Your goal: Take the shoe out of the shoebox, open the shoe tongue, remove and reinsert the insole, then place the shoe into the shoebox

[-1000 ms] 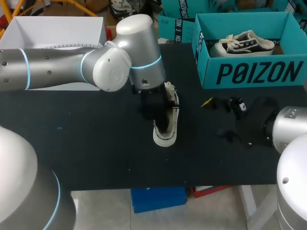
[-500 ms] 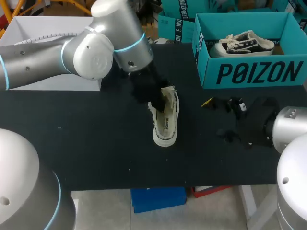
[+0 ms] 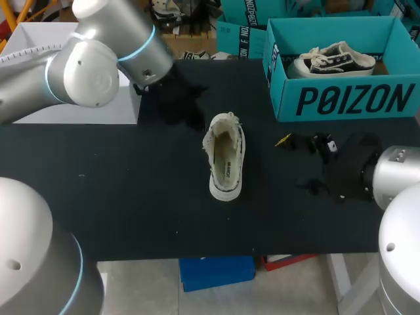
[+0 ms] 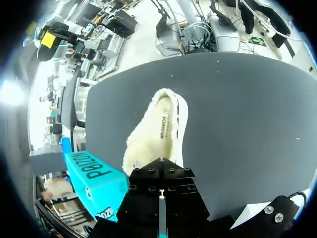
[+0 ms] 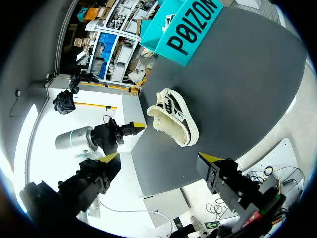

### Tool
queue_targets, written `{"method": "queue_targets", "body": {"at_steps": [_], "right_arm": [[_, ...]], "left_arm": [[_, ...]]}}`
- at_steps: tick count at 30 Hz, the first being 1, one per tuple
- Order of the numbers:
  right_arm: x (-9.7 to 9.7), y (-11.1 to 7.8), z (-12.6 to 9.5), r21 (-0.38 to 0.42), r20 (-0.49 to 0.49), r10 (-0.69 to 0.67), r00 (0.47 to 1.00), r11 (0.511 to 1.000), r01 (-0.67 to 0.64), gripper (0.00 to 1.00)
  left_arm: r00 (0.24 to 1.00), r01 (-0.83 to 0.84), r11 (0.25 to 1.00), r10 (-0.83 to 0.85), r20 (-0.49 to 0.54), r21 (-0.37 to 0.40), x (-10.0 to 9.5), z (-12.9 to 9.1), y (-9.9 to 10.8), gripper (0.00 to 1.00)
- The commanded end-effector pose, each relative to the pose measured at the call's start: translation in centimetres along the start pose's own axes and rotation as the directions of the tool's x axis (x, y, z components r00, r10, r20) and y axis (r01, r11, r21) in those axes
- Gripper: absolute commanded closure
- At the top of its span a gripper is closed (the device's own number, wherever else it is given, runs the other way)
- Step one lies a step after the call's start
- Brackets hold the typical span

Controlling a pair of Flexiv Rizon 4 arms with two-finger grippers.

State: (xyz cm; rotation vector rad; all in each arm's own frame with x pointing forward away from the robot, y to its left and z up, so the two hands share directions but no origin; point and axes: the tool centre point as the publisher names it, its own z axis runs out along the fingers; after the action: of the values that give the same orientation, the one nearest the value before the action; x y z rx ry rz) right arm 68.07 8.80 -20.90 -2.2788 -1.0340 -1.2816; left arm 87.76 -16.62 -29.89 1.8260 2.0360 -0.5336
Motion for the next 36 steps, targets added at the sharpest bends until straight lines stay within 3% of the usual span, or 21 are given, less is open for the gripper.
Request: {"method": "queue_targets", "body": {"at_steps": [1,17,27,36], "right_arm": [[-0.8,0.0,-0.5,0.131,-0.028,0.042,0.999,0.991,-0.038,0.0],[-0.8,0.0,-0.5,0.131,-0.028,0.042,0.999,0.991,-0.038,0.0],[-0.8,0.0,-0.5,0.131,-0.028,0.042,0.999,0.991,-0.038,0.0],[-0.8,0.0,-0.5,0.131,-0.028,0.042,0.999,0.991,-0.038,0.0]], "left_arm": [[0.996,0.049,0.999,-0.049,0.075,-0.002,0.5,0.9,1.2,1.0],[0.937,0.235,0.97,-0.243,0.252,0.062,-1.7,3.2,6.4,1.0],[0.925,0.232,0.966,-0.255,0.281,0.112,-4.0,6.1,7.1,1.0],[0.918,0.224,0.963,-0.26,0.299,0.15,-3.4,6.0,5.4,1.0]]}}
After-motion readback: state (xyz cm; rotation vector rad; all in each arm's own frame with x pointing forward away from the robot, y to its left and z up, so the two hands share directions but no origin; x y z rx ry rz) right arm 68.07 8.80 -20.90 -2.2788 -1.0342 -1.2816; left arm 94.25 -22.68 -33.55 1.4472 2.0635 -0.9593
